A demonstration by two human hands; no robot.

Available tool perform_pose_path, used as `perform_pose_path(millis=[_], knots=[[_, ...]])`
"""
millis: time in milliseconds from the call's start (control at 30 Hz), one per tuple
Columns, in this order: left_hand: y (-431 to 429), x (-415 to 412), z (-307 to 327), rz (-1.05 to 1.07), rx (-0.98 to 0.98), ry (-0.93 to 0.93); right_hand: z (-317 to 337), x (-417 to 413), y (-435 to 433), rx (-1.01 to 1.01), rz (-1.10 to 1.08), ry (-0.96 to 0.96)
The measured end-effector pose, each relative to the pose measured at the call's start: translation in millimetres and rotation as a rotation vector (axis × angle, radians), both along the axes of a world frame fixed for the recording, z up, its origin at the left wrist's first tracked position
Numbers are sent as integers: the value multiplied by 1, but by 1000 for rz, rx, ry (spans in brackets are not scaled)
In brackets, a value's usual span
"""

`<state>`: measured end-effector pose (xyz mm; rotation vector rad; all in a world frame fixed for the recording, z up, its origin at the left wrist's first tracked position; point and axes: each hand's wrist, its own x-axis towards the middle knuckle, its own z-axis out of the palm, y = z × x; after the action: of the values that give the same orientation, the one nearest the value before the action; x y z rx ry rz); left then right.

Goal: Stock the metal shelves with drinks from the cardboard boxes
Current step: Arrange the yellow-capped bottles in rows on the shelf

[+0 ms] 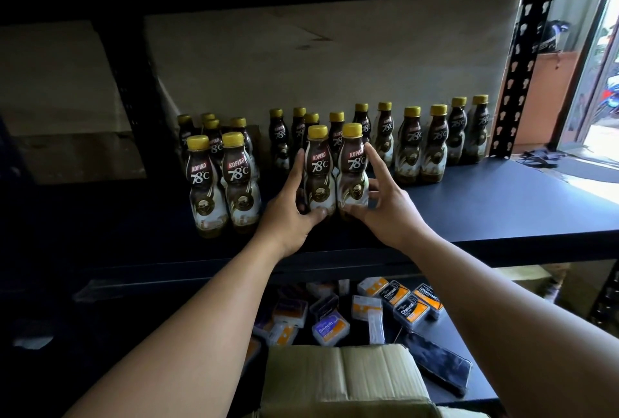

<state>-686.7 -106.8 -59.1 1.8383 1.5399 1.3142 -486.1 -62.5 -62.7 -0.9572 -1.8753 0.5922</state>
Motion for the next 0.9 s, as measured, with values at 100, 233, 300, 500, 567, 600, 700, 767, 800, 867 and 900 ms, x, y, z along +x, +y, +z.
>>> perform_pose_path(millis=[100, 233, 300, 500, 567, 600, 700, 767, 800, 867, 900], knots=[[0, 0, 0, -1, 6, 12, 0, 0, 0, 2, 9, 0], [-1, 1, 1, -3, 7, 27, 1, 1, -1, 11, 18, -1], [-1, 1, 1, -4, 6, 26, 2, 1, -2, 16, 16, -9], [0, 0, -1, -11, 10, 11, 1, 0, -1, 8, 12, -16], [0, 0, -1, -8, 7, 12, 1, 0, -2, 7, 4, -17], [0, 0, -1, -6, 2, 15, 1, 0, -2, 5, 0, -18], [-2, 1, 0, -1, -1, 30, 0, 0, -2, 2, -6, -15], [-3, 1, 0, 15, 3, 37, -1, 0, -1, 7, -27, -21], [-3, 1, 0, 29, 3, 41, -1, 0, 0, 5, -38, -23], [-4, 1, 0, 71, 6, 41, 0, 0, -3, -2, -63, -5], [-6, 1, 1, 95, 12, 40, 0, -1, -4, 5, -82, 11]])
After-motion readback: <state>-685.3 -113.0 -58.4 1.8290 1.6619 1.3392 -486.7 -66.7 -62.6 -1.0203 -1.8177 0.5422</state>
